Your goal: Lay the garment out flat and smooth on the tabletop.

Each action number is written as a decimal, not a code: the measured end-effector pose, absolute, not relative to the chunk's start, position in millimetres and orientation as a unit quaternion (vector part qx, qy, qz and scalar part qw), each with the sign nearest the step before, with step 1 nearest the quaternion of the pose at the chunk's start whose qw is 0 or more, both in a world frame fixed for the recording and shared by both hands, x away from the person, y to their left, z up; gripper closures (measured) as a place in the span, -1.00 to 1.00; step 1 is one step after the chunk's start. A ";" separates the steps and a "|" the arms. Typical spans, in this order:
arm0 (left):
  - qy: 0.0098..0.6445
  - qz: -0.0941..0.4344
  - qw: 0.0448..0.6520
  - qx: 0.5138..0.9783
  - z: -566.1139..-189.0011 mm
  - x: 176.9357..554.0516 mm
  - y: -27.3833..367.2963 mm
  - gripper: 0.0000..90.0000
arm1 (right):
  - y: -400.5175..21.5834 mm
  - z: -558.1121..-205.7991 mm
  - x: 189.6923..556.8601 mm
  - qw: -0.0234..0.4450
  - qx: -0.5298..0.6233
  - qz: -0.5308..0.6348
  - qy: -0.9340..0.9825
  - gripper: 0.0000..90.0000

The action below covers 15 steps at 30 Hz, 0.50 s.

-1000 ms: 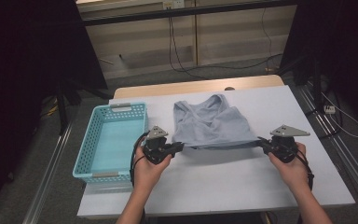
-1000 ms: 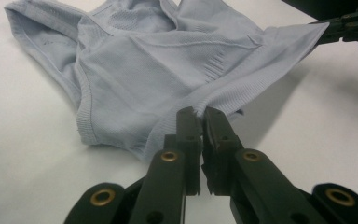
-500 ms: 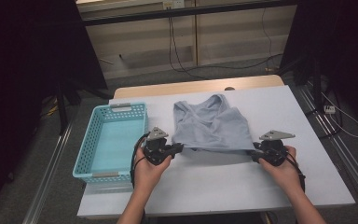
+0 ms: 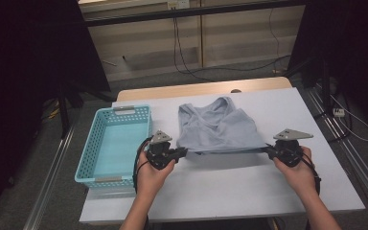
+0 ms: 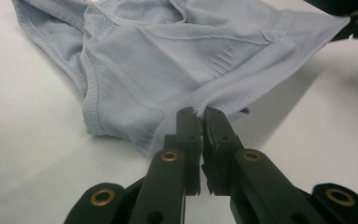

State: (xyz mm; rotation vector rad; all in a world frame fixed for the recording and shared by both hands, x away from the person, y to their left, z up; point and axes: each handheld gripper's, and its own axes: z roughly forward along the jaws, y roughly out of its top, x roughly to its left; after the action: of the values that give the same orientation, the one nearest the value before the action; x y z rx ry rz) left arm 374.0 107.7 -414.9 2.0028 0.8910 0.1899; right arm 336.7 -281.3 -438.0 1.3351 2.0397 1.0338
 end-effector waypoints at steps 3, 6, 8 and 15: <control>0.361 0.073 0.459 0.808 -414.8 374.2 108.7 0.91 | -287.6 -431.6 335.5 0.260 0.492 0.382 0.738 0.98; 0.359 0.074 0.459 0.809 -414.6 373.6 107.2 0.92 | -292.5 -431.3 335.3 0.258 0.499 0.388 0.731 0.97; 0.356 0.074 0.457 0.812 -416.1 373.5 106.0 0.91 | -292.6 -434.7 335.8 0.254 0.502 0.386 0.731 0.97; 0.361 0.069 0.447 0.815 -422.3 371.9 103.2 0.88 | -284.5 -447.8 338.1 0.235 0.504 0.382 0.738 0.77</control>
State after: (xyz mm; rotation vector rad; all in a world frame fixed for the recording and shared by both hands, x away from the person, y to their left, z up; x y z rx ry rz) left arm 371.9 103.2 -422.3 2.0182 0.8942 0.1708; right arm 338.1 -284.5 -447.8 1.3838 2.0256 1.0470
